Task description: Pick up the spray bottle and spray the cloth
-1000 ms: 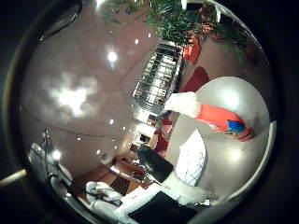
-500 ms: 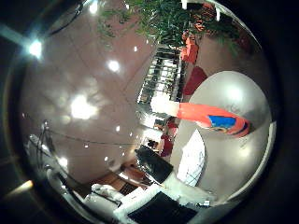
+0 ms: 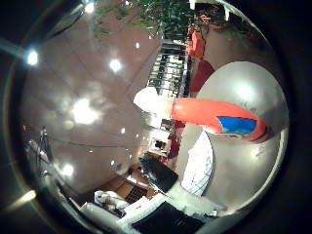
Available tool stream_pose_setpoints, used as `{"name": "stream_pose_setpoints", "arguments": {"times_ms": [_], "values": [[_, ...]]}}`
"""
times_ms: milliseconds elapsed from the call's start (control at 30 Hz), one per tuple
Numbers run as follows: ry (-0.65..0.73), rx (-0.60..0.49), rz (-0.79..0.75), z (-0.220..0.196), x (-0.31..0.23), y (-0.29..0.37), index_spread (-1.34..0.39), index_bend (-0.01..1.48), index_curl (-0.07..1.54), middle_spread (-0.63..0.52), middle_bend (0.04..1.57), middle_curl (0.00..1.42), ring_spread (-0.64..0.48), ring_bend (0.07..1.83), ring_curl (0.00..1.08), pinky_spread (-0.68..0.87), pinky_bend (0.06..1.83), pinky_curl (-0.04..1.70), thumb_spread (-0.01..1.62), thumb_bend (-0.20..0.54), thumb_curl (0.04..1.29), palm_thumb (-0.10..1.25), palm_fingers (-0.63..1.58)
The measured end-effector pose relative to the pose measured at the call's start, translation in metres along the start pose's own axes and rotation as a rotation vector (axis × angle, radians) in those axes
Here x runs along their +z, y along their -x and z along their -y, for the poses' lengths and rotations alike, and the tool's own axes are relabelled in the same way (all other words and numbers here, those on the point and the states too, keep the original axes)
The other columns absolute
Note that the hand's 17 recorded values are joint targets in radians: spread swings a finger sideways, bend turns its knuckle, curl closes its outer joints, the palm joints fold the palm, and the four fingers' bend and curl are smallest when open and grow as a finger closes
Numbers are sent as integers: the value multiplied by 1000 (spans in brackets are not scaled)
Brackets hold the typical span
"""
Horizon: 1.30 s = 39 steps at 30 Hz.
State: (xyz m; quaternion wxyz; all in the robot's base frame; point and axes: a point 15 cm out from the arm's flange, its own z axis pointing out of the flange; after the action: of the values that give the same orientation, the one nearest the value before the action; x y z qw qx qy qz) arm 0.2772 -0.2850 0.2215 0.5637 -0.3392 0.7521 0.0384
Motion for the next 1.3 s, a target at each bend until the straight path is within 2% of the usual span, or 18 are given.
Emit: {"name": "stream_pose_setpoints", "arguments": {"times_ms": [567,667,733,933,1033,1133,1300], "values": [[67,-56,86,9,69,46,-120,164,303,139,314,353,210,513,238,456,434,253,1047,-23,290,450,232],[77,-64,93,9,81,51,-125,156,300,100,347,365,187,574,250,444,417,247,1051,-17,299,488,318],[88,-57,106,3,92,55,-140,156,296,48,392,380,123,649,266,426,449,247,1053,-10,312,544,439],[112,8,157,-29,121,58,-231,195,334,-101,584,464,-114,859,329,132,565,234,1042,-14,349,670,755],[155,17,175,-49,136,64,-286,195,361,-146,638,500,-196,920,356,-100,771,268,1027,-12,375,732,1027],[178,18,189,-59,147,71,-340,261,441,-175,732,556,-219,992,411,-294,928,335,958,-9,434,847,1193],[155,33,233,-63,162,86,-360,481,592,-148,913,619,-205,1096,466,-363,1054,412,831,-16,522,934,1267]]}}
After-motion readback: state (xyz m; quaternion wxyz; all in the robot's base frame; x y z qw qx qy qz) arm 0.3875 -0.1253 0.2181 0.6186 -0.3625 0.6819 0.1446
